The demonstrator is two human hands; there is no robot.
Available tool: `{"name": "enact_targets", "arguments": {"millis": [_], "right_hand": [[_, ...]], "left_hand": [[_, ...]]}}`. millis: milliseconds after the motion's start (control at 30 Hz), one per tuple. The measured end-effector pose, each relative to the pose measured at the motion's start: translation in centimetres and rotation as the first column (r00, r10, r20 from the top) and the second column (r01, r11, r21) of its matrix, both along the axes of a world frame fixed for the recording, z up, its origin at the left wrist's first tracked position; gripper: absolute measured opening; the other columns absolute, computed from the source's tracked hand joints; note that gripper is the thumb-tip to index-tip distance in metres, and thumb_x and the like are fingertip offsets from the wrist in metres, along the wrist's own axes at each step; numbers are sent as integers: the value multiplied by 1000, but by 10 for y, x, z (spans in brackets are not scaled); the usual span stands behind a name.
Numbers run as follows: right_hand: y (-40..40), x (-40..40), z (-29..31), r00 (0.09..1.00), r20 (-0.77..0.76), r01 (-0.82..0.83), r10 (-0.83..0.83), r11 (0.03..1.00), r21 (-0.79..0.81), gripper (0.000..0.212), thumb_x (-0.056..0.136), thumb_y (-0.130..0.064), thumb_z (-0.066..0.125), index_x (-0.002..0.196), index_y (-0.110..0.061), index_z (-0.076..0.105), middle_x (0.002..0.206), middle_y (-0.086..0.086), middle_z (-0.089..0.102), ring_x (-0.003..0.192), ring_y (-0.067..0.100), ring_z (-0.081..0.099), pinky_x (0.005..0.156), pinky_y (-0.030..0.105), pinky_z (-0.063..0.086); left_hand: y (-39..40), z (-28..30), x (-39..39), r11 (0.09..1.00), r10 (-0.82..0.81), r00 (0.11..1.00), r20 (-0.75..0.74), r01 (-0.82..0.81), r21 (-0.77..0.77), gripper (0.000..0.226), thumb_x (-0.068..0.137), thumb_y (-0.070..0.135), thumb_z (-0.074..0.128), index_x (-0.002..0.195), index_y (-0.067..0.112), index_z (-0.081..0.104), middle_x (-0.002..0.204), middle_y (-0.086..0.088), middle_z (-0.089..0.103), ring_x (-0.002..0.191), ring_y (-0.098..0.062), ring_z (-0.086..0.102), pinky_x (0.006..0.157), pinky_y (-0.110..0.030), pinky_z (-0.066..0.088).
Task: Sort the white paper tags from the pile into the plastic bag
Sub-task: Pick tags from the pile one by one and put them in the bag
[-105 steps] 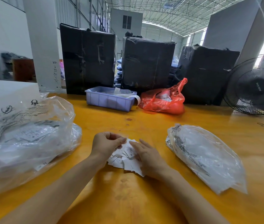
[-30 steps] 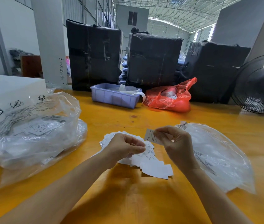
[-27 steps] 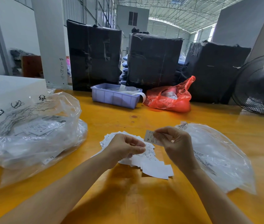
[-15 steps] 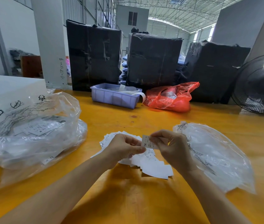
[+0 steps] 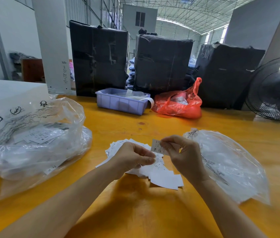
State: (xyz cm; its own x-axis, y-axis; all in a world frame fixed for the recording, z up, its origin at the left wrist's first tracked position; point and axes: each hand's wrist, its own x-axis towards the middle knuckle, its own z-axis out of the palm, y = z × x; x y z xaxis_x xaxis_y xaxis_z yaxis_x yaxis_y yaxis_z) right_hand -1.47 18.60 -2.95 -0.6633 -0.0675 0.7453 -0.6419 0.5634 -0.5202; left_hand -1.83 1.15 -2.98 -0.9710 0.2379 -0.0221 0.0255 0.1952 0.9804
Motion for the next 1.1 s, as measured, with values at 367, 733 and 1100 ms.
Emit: {"name": "enact_targets", "arguments": {"millis": [367, 733, 1100], "right_hand": [[1, 0, 2, 1000, -12, 16, -16, 1000, -11, 7, 79, -3, 73, 84, -8, 75, 80, -1, 73, 74, 10, 68, 63, 21, 56], [-1, 2, 0, 999, 28, -35, 34, 998, 53, 8, 79, -1, 72, 81, -9, 75, 75, -5, 70, 77, 4, 63, 56, 10, 48], [4, 0, 2, 976, 211, -73, 60, 996, 55, 8, 80, -7, 73, 80, -15, 75, 72, -12, 68, 67, 4, 64, 56, 17, 51]], "left_hand": [[-2, -2, -1, 1000, 28, 1000, 9, -28, 3, 10, 73, 11, 80, 73, 20, 75, 60, 7, 69, 48, 4, 55, 47, -12, 43], [0, -1, -1, 1000, 13, 1000, 13, -13, 8, 10, 73, 10, 80, 72, 16, 73, 54, 8, 66, 46, 0, 52, 46, -11, 42], [-3, -2, -2, 999, -4, 1000, -16, 4, 44, 13, 86, 26, 66, 80, 17, 73, 72, 2, 74, 58, -2, 64, 52, -13, 47]]}}
